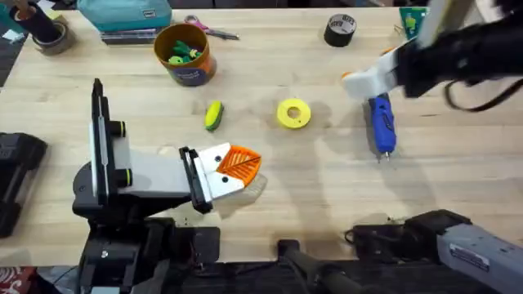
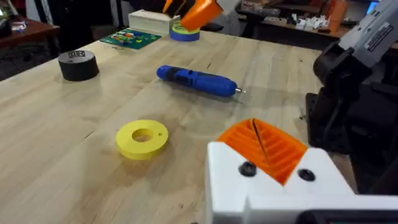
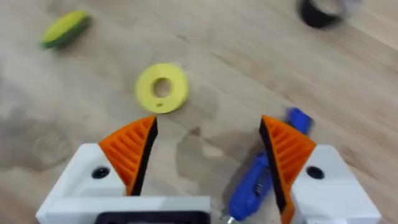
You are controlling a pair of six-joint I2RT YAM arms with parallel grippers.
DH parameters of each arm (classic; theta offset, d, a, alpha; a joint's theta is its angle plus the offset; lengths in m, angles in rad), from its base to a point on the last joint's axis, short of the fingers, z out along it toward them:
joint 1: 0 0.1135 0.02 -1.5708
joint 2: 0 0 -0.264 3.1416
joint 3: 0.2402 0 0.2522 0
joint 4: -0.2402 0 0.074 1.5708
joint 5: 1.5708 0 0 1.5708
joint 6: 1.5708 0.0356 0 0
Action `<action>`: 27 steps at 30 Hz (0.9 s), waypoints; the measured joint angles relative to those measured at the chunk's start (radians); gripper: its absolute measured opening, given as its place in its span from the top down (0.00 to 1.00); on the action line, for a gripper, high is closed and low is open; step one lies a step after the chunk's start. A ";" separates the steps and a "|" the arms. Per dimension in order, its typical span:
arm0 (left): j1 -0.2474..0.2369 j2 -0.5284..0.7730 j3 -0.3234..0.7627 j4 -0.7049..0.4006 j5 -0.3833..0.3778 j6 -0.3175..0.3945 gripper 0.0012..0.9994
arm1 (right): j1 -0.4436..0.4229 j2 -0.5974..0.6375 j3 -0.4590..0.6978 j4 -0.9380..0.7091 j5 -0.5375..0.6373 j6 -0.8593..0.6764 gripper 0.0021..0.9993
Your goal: Pick up the gripper from the table and insert it into the empty holder that is missing its gripper. Then pick up a screw, insert it into the mounting hole, and use the screwdriver to tighten it. Finally, clean up the table by picking up the vegetable and placing it into the bucket.
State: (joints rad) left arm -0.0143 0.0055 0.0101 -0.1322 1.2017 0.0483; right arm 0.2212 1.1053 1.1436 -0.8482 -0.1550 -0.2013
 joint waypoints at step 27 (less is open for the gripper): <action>0.000 0.000 0.000 0.000 0.000 0.000 0.99 | -0.332 0.511 0.084 -0.051 0.121 0.164 0.00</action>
State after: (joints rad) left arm -0.0143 0.0055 0.0101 -0.1322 1.2018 0.0483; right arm -0.1104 1.6166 1.2278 -0.8994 -0.0342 -0.0368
